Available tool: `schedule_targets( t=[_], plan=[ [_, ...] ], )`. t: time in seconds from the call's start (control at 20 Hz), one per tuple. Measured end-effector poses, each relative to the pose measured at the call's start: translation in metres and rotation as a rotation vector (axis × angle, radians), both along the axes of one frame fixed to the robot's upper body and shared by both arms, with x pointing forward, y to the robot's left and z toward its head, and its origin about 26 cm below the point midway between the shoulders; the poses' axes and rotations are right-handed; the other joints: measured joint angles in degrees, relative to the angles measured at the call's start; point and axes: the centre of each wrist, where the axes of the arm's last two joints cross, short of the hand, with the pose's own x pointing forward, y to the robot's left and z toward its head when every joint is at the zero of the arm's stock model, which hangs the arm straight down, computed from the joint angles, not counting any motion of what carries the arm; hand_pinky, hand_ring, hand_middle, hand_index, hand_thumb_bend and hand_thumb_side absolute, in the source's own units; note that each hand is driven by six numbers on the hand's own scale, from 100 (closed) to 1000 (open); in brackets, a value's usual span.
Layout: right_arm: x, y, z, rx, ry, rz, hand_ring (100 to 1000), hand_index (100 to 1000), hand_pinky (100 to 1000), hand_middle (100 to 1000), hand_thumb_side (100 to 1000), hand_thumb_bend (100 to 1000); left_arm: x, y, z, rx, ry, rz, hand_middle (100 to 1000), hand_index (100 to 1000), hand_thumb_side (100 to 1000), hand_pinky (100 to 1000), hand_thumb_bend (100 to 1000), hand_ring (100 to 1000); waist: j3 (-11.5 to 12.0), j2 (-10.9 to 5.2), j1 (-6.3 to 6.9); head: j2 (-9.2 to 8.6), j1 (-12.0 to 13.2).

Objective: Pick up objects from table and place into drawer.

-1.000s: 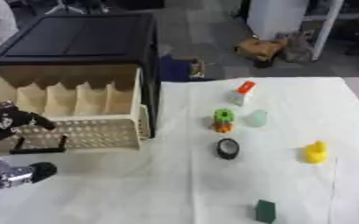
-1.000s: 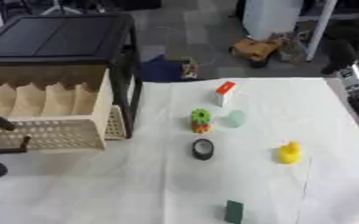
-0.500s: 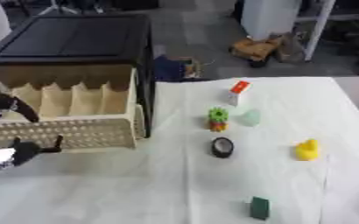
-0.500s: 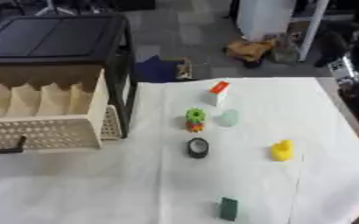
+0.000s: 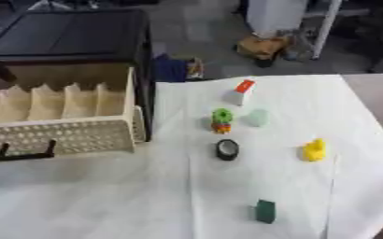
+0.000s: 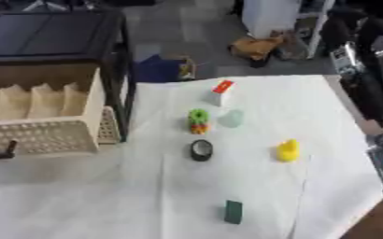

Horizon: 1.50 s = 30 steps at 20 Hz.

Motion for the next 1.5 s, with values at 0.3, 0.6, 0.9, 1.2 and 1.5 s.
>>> schedule_targets(
  t=[0.3,0.6,0.9,1.2,1.5],
  plan=[
    [-0.001,-0.002,0.008,-0.029,-0.007,-0.011,559,840,674,648,1000,445,0.001,0.011,-0.013,-0.292,-0.069,0.035,100,760,1000,100,250,100,0.07,-0.35,-0.01,0.72,-1.17],
    [-0.002,-0.004,0.023,-0.102,-0.014,-0.039,575,836,684,660,1000,459,0.005,0.02,-0.055,-0.61,-0.164,0.074,100,793,1000,100,105,100,-0.12,-0.82,-0.26,1.32,-2.44],
    [-0.003,-0.005,0.038,-0.193,-0.014,-0.062,589,839,695,674,1000,484,0.007,0.017,-0.086,-0.79,-0.222,0.032,105,836,1000,100,100,100,-0.18,-1.34,-0.35,1.49,-2.72],
    [0.005,-0.014,0.047,-0.289,0.022,-0.078,608,855,711,703,1000,530,0.01,0.004,-0.107,-0.92,-0.207,-0.021,325,869,1000,183,100,174,-0.27,-1.85,-0.46,1.52,-2.26],
    [0.014,-0.029,0.048,-0.429,0.113,-0.083,640,850,732,718,1000,621,0.011,-0.008,-0.125,-1.007,-0.131,-0.033,498,868,1000,351,100,424,-0.49,-2.15,-0.47,1.97,-1.43]
  ],
)
